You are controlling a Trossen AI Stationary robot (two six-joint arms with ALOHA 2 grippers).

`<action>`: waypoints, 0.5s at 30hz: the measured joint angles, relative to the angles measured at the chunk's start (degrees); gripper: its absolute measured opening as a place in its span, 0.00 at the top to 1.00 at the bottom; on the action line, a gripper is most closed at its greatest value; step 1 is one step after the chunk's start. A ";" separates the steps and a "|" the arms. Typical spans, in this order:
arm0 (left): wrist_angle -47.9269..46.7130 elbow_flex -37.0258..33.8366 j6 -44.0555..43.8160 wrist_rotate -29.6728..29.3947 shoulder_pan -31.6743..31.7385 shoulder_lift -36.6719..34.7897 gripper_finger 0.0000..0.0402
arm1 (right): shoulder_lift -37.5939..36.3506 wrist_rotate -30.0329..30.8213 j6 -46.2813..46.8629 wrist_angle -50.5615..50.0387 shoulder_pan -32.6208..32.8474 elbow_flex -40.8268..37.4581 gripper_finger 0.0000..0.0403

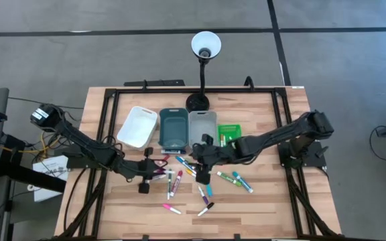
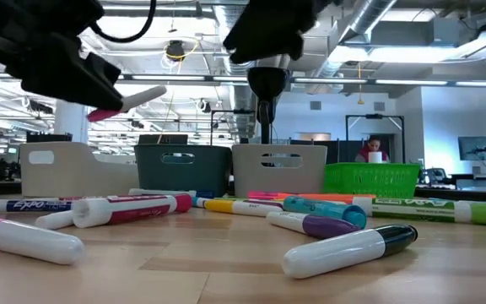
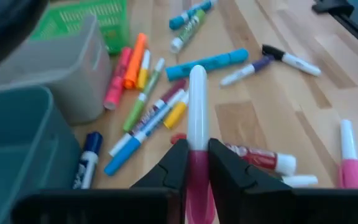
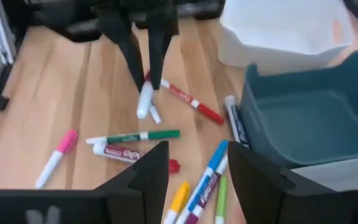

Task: Pick & Place Markers
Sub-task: Put the top small pink highlighter pen into the green bin

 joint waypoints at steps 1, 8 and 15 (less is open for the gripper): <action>0.28 0.06 0.38 -0.39 0.00 0.00 0.89 | 1.43 -0.44 -0.26 2.90 0.00 0.22 0.63; 2.31 0.09 0.57 -1.18 0.87 -0.58 0.89 | 9.80 -1.62 -6.33 10.80 -0.66 1.34 0.67; 2.43 0.07 0.60 -0.04 0.89 -0.74 0.90 | 13.25 -2.75 -7.28 14.35 -1.15 3.65 0.68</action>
